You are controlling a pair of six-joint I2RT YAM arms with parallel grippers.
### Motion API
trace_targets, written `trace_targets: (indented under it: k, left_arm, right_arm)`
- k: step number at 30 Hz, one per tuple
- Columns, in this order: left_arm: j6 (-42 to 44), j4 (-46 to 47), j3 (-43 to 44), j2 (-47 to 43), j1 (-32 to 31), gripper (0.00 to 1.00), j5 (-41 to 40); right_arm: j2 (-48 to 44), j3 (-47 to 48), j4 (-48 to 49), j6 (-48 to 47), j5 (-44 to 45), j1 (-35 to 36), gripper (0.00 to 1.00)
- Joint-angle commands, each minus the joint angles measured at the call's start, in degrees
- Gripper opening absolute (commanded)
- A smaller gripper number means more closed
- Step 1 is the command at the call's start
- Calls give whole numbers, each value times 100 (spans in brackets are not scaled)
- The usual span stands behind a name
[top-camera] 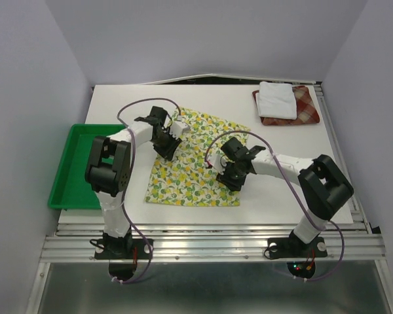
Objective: Fold and stack the skirts
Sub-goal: Flatten the skirt out, then fold the skirt
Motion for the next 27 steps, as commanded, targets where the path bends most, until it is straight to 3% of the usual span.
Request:
trace_targets:
  k: [1, 5, 10, 15, 21, 27]
  left_arm:
    - [-241, 289, 673, 655, 18, 40, -108]
    - [-329, 237, 1157, 797, 27, 40, -30]
    - [-75, -44, 1141, -54, 45, 47, 94]
    - [1283, -885, 798, -1371, 45, 50, 6]
    - [2202, -1108, -466, -2698, -60, 50, -170]
    - [2422, -679, -2013, -3395, -500, 51, -451]
  right_arm:
    - [521, 246, 527, -69, 303, -322, 43]
    - [742, 676, 518, -263, 364, -710, 43]
    - [163, 1037, -52, -369, 93, -762, 47]
    - [-794, 1118, -694, -316, -357, -482, 49]
    - [-1306, 301, -836, -1018, -120, -226, 45]
    - [-1429, -667, 138, -2054, 697, -112, 42]
